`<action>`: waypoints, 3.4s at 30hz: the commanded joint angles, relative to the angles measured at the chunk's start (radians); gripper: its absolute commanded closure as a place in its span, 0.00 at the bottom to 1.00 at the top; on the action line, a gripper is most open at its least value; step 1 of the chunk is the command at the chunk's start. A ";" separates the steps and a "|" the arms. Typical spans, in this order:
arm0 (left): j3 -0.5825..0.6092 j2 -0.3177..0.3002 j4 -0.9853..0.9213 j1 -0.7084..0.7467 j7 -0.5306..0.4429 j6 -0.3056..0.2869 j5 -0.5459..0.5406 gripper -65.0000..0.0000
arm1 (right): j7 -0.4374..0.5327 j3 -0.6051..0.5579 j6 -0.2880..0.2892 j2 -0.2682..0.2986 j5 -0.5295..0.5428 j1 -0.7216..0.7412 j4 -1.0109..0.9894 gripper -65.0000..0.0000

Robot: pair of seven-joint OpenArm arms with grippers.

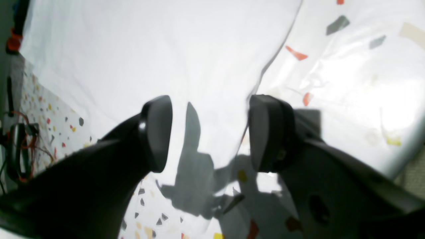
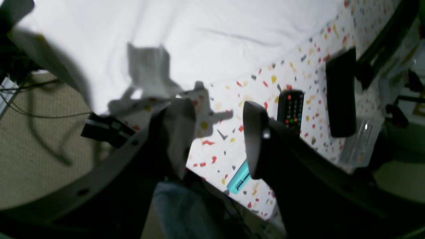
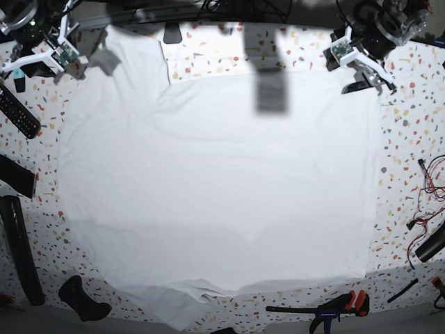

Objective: Fold the T-shirt properly
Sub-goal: 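Grasp the hem corners of the white shirt with both grippers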

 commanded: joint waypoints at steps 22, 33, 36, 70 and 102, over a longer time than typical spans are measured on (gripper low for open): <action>-0.007 -0.061 -0.004 0.023 0.111 0.003 0.030 1.00 | 0.025 -0.019 0.217 0.011 0.076 -0.006 0.013 0.53; -0.007 -0.061 -0.004 0.023 0.110 0.003 0.030 1.00 | 0.148 -0.287 0.217 0.011 -0.301 0.053 -0.118 0.47; -0.007 -0.061 -0.004 0.023 0.110 0.003 0.030 1.00 | 0.149 -0.364 0.217 0.011 -0.401 0.105 -0.167 0.47; -0.007 -0.061 -0.004 0.023 0.111 0.003 -0.026 1.00 | 0.177 -0.555 0.217 0.050 -0.636 0.210 -0.295 0.64; -0.007 -0.061 -0.004 0.022 0.022 0.003 -0.026 1.00 | 0.078 -0.555 -0.075 0.050 -0.500 0.211 -0.217 1.00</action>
